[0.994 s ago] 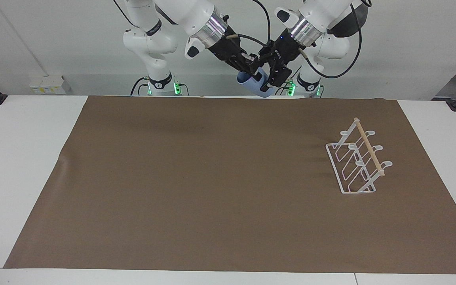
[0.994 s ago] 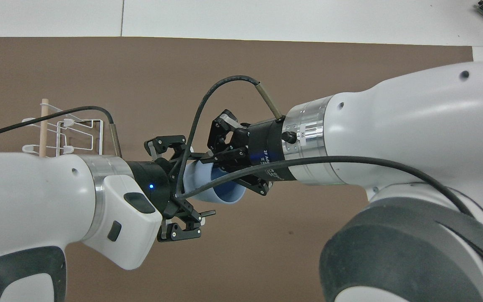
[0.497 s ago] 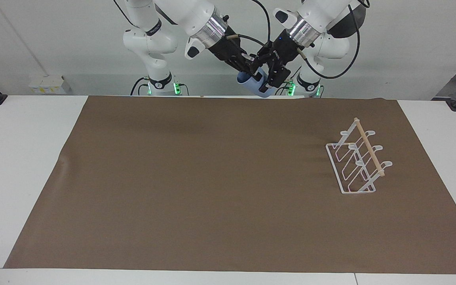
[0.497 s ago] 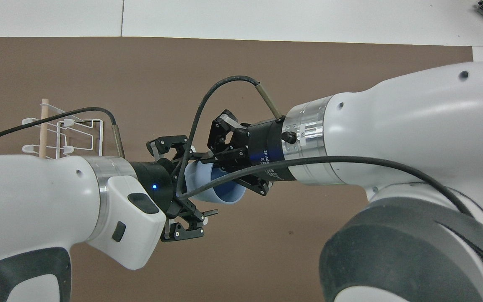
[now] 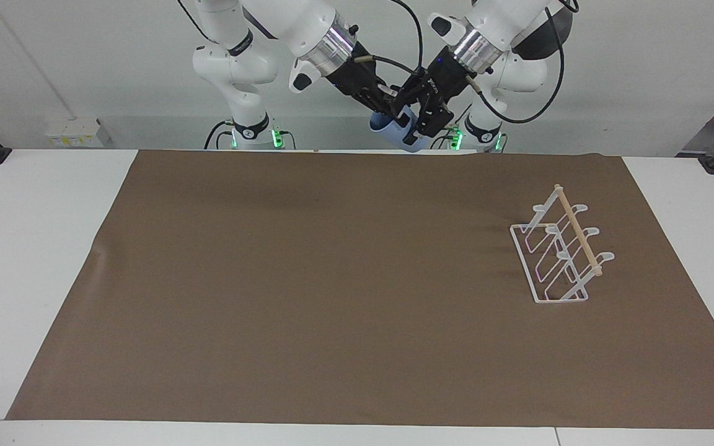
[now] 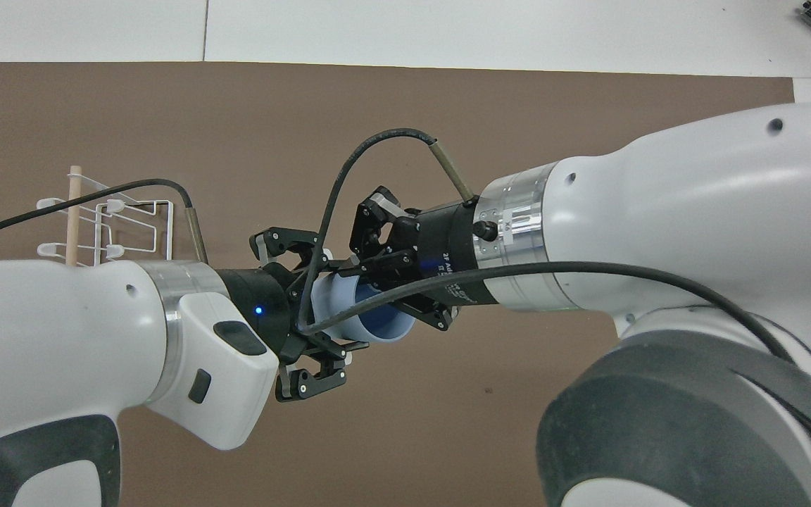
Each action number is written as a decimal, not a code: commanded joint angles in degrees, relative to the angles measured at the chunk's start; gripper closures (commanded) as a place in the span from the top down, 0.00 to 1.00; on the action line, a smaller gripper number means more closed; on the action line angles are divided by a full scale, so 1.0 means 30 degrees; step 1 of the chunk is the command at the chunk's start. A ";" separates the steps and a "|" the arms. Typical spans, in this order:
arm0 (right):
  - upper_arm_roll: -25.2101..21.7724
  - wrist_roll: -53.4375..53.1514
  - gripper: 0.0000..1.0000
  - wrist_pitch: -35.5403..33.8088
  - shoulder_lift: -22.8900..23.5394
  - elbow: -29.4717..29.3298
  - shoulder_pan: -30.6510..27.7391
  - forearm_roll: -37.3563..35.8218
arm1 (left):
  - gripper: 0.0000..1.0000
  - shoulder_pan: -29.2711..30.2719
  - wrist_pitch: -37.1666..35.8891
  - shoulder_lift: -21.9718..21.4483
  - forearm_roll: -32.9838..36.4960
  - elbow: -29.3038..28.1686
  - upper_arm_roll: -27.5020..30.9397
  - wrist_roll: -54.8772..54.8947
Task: Hang cup on cup holder
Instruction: 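Close the left gripper on the cup held by the right gripper, then open the right gripper and pull the cup away with the left gripper, then move the cup onto a rack peg with the left gripper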
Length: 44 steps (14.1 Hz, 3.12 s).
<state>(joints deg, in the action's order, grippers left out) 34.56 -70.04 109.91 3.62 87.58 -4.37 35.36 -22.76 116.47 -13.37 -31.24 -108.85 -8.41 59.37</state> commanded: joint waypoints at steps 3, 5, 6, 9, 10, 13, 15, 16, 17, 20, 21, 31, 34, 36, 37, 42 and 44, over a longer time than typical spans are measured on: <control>0.0142 0.0085 0.09 0.0600 -0.0123 0.0133 -0.0213 0.0606 | 0.00 -0.0381 0.0318 -0.0436 -0.0279 -0.0573 -0.0242 -0.0544; 0.0142 0.0085 0.41 0.0600 -0.0123 0.0133 -0.0213 0.0606 | 0.00 -0.0352 0.0289 -0.0436 -0.0279 -0.0573 -0.0242 -0.0543; 0.0142 0.0085 0.48 0.0600 -0.0123 0.0133 -0.0213 0.0606 | 0.00 -0.0381 0.0289 -0.0436 -0.0279 -0.0573 -0.0242 -0.0572; 0.0142 0.0085 0.64 0.0600 -0.0123 0.0133 -0.0213 0.0606 | 0.00 -0.0323 0.0318 -0.0407 -0.0279 -0.0544 -0.0242 -0.0515; 0.0142 0.0085 0.66 0.0600 -0.0123 0.0133 -0.0213 0.0606 | 0.00 -0.0207 0.0318 -0.0407 -0.0279 -0.0515 -0.0213 -0.0398; 0.0142 0.0085 0.70 0.0629 -0.0123 0.0133 -0.0213 0.0606 | 0.00 0.0289 0.0230 -0.0231 0.0595 -0.0251 -0.0154 -0.0455; 0.0142 0.0085 0.73 0.0629 -0.0123 0.0133 -0.0213 0.0606 | 0.00 0.0993 -0.0032 -0.0231 0.1940 -0.0251 -0.0154 -0.0485; 0.0142 0.0085 0.73 0.0629 -0.0123 0.0133 -0.0213 0.0606 | 0.00 0.1228 -0.0179 -0.0231 0.3166 -0.0280 -0.0154 -0.0485; 0.0142 0.0085 0.73 0.0629 -0.0123 0.0133 -0.0213 0.0606 | 0.00 0.1433 -0.0499 -0.0231 0.4135 -0.0309 -0.0154 -0.0514; 0.0142 0.0201 0.73 0.0629 -0.0123 0.0133 -0.0213 0.0606 | 0.00 0.2749 -0.0795 -0.0231 0.5287 -0.0426 -0.0125 -0.0572; 0.0113 0.0376 0.73 0.0629 -0.0123 0.0162 -0.0213 0.0577 | 0.00 0.3363 -0.1114 -0.0202 0.5636 -0.0427 -0.0125 -0.0573; -0.0034 0.7170 0.73 0.0307 -0.0065 0.0192 -0.0536 -0.2845 | 0.00 0.4220 -0.3253 0.0878 1.6671 -0.0194 -0.0184 -0.0660; -0.0034 0.8868 0.73 -0.0101 -0.0006 0.0104 -0.0565 -0.5187 | 0.00 0.4160 -0.3286 0.1848 1.8841 0.0042 -0.0213 -0.0806; -0.0034 1.0157 0.73 -0.0337 -0.0006 0.0104 -0.0594 -0.6769 | 0.00 0.4160 -0.3401 0.2315 2.0311 0.0042 -0.0213 -0.0924; -0.0034 1.0627 0.73 -0.0511 -0.0006 0.0104 -0.0594 -0.7560 | 0.00 0.4363 -0.3461 0.2898 2.1013 0.0071 -0.0184 -0.0982; -0.0063 1.4227 0.73 -0.1391 -0.0006 0.0045 -0.1266 -1.0113 | 0.00 0.3430 -0.4808 0.4633 2.4505 0.0921 -0.0213 -0.0953; -0.0063 1.5606 0.72 -0.1626 0.0023 0.0016 -0.1502 -1.1020 | 0.00 0.3427 -0.4926 0.4633 2.4623 0.0863 -0.0213 -0.0954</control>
<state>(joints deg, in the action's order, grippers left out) 33.86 -27.49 105.99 3.79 87.73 -7.67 4.89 -11.40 104.01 0.26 41.00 -107.74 -9.33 57.19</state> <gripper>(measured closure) 0.273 0.198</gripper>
